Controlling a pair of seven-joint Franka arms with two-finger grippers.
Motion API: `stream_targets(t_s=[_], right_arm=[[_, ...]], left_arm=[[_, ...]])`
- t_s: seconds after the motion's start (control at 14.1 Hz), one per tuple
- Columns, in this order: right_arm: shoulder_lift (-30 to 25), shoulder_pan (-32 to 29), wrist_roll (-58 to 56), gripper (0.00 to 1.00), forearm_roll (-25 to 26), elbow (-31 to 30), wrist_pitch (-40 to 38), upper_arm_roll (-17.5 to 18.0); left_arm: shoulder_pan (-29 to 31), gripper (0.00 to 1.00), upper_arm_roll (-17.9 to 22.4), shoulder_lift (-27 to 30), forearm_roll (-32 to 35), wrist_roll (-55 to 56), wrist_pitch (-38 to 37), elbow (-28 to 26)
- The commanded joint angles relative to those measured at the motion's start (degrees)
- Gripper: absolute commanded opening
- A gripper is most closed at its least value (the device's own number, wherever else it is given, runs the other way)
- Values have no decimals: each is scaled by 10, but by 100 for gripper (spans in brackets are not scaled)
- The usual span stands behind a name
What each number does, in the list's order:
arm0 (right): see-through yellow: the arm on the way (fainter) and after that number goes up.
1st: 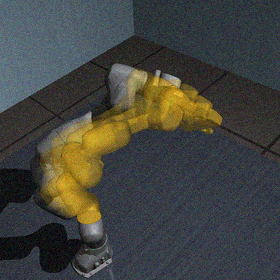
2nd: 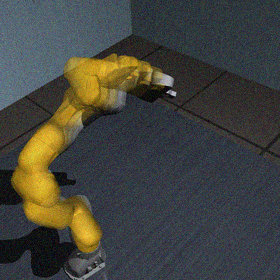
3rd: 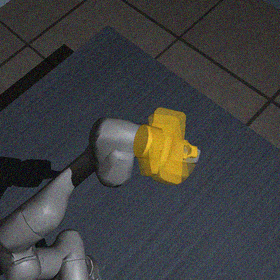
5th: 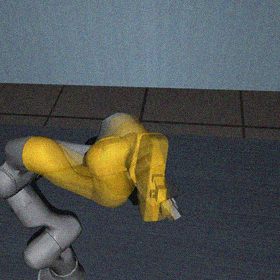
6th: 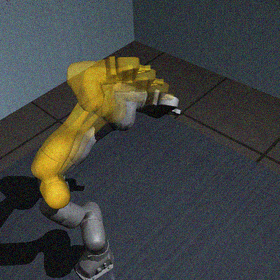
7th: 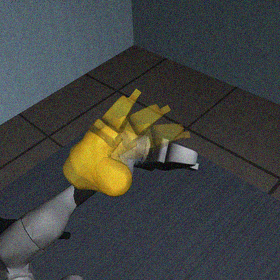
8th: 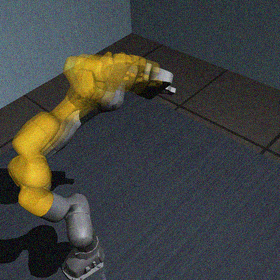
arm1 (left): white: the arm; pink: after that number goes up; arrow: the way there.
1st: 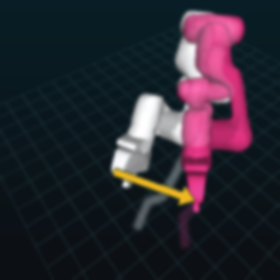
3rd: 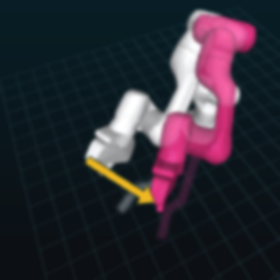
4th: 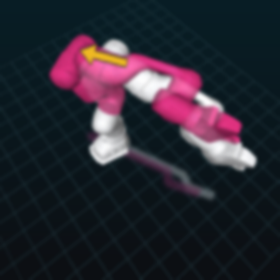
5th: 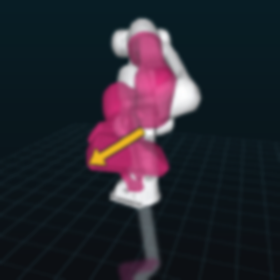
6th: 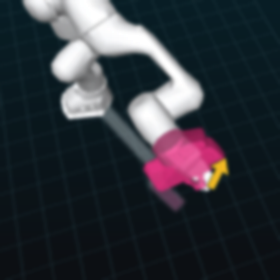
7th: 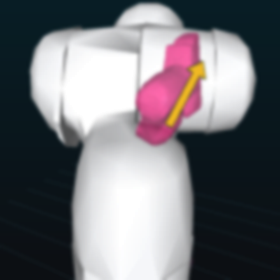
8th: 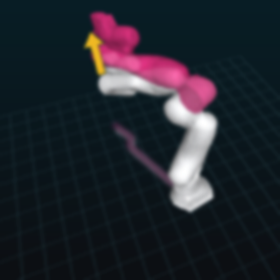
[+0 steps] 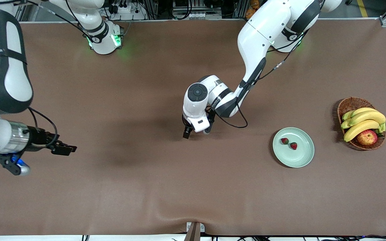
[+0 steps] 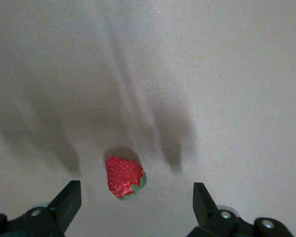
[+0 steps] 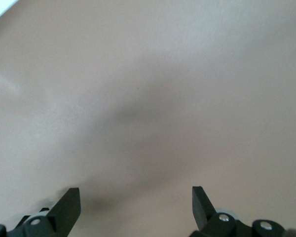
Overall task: Collect all strawberries into plate
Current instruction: 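Grasp the third strawberry with the left gripper while the right gripper withdraws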
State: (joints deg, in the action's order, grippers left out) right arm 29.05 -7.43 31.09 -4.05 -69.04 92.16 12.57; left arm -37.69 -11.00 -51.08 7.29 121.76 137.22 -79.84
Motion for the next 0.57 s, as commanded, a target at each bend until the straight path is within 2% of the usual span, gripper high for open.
stream_targets(t_s=[0.0,0.21,0.5], right_arm=[[-57,19,-36,100,40,-18,-41,5],[-106,53,-67,100,39,-25,-68,-25],[-178,64,-175,100,39,-77,-64,-55]], left_arm=[[-9,100,12,-7,0,21,-2,11],[-9,100,12,-9,0,29,-2,10],[-12,100,12,-10,0,30,-3,10]])
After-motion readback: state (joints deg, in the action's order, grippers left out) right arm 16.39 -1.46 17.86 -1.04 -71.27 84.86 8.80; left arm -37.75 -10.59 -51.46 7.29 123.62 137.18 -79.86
